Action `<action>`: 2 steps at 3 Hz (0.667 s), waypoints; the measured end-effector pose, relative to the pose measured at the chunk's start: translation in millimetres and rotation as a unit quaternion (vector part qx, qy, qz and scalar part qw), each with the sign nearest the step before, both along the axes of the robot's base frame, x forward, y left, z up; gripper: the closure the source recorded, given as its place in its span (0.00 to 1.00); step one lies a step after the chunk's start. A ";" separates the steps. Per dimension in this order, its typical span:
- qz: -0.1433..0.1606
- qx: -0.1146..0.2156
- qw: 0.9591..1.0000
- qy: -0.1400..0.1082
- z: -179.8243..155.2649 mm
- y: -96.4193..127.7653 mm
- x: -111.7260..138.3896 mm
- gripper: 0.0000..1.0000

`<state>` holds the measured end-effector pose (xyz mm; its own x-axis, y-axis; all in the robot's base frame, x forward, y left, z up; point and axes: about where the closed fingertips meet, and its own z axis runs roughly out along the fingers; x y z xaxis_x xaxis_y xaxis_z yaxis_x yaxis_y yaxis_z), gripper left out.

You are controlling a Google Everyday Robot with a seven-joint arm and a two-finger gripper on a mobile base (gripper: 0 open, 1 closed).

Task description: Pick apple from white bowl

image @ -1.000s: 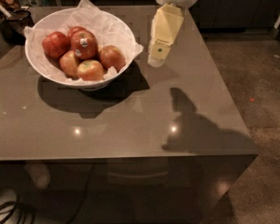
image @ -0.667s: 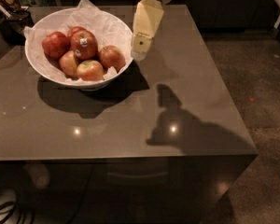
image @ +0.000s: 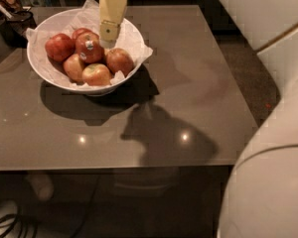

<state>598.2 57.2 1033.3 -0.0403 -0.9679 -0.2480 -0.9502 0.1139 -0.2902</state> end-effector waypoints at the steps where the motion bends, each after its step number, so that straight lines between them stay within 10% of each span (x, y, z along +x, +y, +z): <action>1: 0.003 0.013 1.000 -0.013 3.4 8.6 5.3 0.00; 2: 0.033 0.041 0.999 0.005 -4.0 32.0 12.9 0.00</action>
Offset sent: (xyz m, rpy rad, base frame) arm 0.0133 0.0527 -0.0139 0.1364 0.1245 0.1539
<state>611.2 89.1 1029.3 0.0206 -0.9448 -0.3269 -0.9594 0.0733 -0.2722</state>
